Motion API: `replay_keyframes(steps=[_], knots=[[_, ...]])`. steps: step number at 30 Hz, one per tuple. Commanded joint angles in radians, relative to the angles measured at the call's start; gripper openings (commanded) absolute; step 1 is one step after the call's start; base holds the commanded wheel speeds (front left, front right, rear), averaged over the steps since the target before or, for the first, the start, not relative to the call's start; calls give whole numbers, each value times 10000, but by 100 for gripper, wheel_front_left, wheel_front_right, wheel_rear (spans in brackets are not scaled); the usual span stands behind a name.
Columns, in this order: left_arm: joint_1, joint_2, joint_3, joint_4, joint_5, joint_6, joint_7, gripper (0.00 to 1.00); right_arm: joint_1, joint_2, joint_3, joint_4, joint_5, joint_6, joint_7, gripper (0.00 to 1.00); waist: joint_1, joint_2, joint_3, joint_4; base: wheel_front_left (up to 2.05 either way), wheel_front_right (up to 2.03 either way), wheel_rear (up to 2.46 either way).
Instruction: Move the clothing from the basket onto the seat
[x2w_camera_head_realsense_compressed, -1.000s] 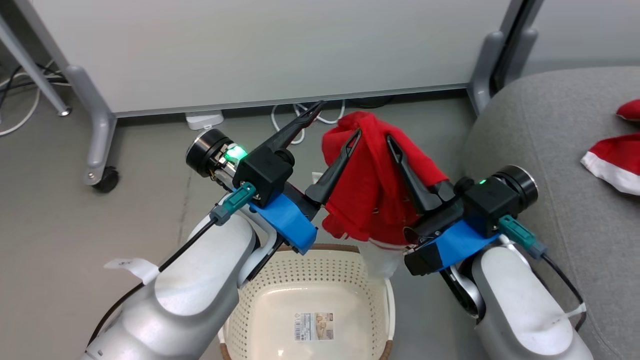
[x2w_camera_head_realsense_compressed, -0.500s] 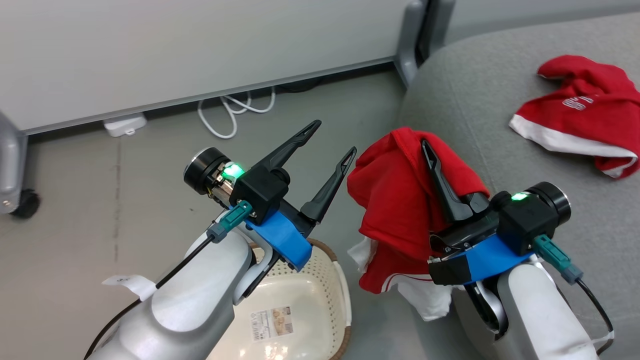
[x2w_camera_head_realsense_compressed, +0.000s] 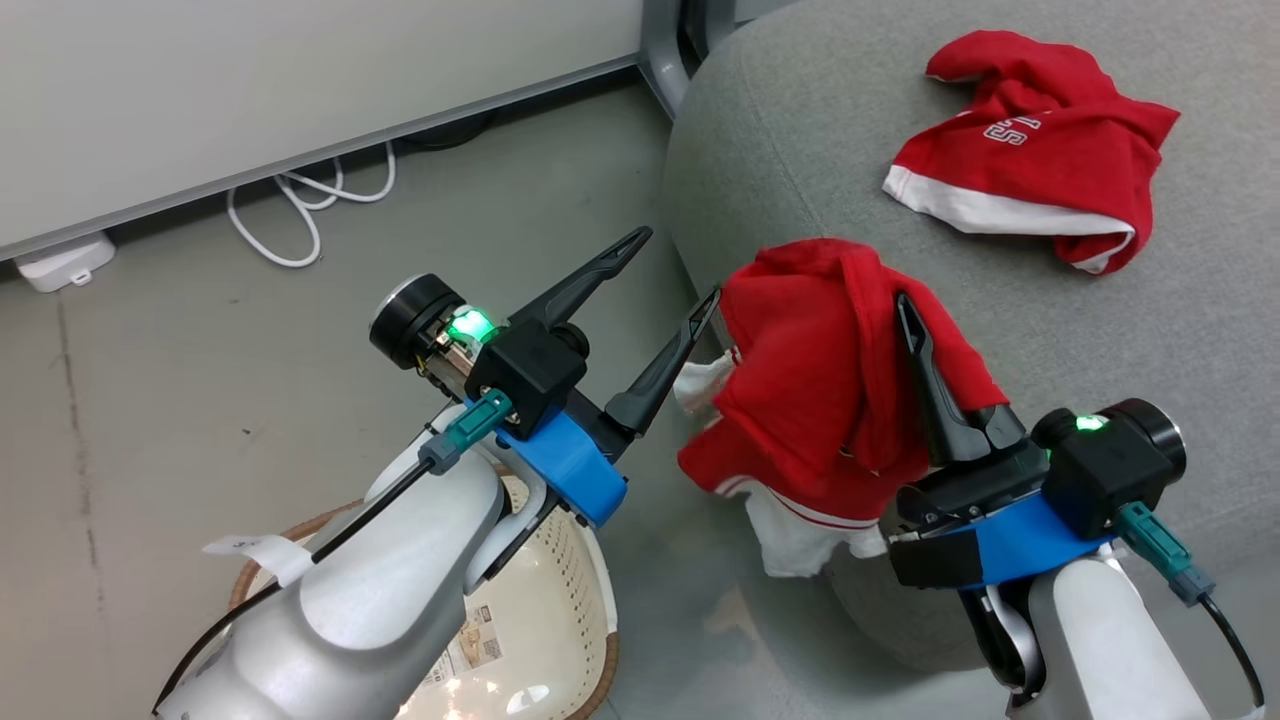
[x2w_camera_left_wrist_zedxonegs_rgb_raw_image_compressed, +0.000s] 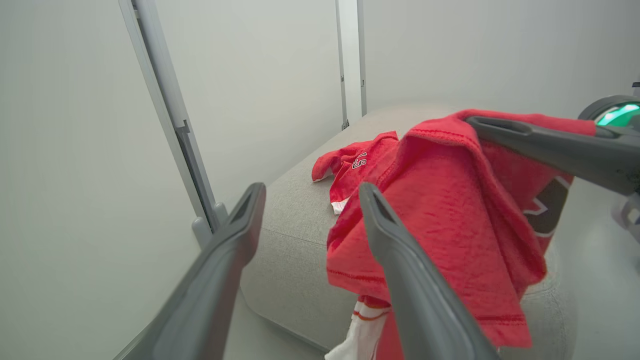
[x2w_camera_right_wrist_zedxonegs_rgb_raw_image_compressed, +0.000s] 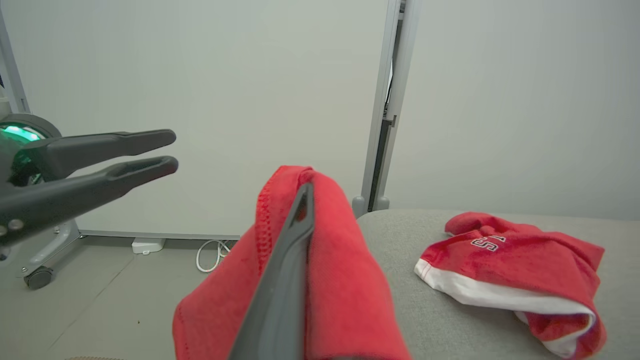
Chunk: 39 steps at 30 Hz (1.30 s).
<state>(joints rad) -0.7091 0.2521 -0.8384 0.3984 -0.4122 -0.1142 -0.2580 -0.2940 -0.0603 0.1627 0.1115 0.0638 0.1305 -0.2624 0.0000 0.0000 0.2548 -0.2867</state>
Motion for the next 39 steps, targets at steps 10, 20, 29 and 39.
replay_keyframes(steps=[10, 20, 29, 39], knots=[[-225, 57, -34, -38, -30, 50, -22, 100, 210, 100, -386, -191, -10, 5, -37, 0, 0, 0, 51, -32, 0, 0, 0], [-760, 255, 111, -450, 170, 176, 4, 100, -1965, -213, -1711, -700, -125, 4, -37, 0, 0, 0, 1218, 516, 0, 0, 0], [-1806, 664, 225, -1088, 535, 142, 213, 100, -5759, -1819, -3789, -1072, -368, 4, -36, 0, 0, 0, 3587, 1134, 0, 0, 0], [-2624, 1200, 375, -1795, 856, 146, 435, 100, -8752, -5165, -5535, 528, 1, 4, -37, 0, 0, 0, 5495, 1223, 0, 0, 0]])
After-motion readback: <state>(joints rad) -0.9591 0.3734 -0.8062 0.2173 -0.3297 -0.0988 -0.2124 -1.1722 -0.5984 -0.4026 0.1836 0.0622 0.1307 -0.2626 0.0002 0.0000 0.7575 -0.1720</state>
